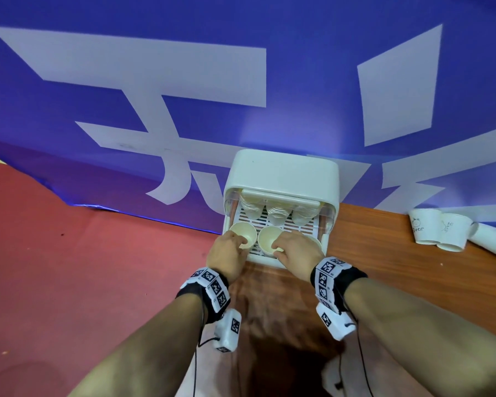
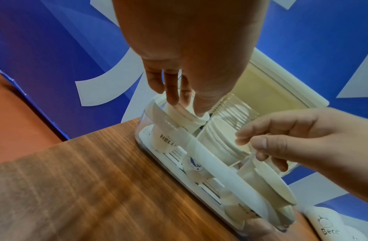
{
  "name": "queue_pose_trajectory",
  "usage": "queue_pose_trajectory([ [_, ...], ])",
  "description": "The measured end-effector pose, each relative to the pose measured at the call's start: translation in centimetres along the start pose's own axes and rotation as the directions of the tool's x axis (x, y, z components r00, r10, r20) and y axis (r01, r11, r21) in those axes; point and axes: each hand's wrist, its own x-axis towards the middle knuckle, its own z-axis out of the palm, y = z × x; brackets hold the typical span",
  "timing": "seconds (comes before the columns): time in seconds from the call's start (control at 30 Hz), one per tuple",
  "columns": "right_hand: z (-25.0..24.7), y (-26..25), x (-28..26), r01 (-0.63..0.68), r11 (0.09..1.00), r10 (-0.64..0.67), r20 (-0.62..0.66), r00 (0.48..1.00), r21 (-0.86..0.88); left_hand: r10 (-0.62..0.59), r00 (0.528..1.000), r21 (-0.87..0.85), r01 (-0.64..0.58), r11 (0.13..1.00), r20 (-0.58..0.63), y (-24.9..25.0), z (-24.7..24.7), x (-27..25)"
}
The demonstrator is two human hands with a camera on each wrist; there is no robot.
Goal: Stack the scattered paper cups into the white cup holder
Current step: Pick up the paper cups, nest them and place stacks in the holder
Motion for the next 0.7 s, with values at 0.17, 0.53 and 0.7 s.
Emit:
queue_pose_trajectory([
  [0.17, -1.7, 0.2, -1.9, -0.034, 0.996, 0.040, -0.064, 0.997, 0.083, 0.035, 0.998, 0.006, -0.035, 0.999, -0.048, 2.0, -1.4, -0.9],
  [0.53, -6.5, 6.3, -11.8, -0.129, 0.979, 0.165, -0.246, 0.955, 0.157, 0.240, 0.969, 0.002, -0.240, 0.971, -0.054, 13.2, -0.1, -2.2],
  [0.7, -8.1, 12.9, -18.0, -0.227, 0.949, 0.284, -0.280, 0.917, 0.219, 0.342, 0.939, -0.016, -0.342, 0.940, 0.021, 20.9, 4.4, -2.0],
])
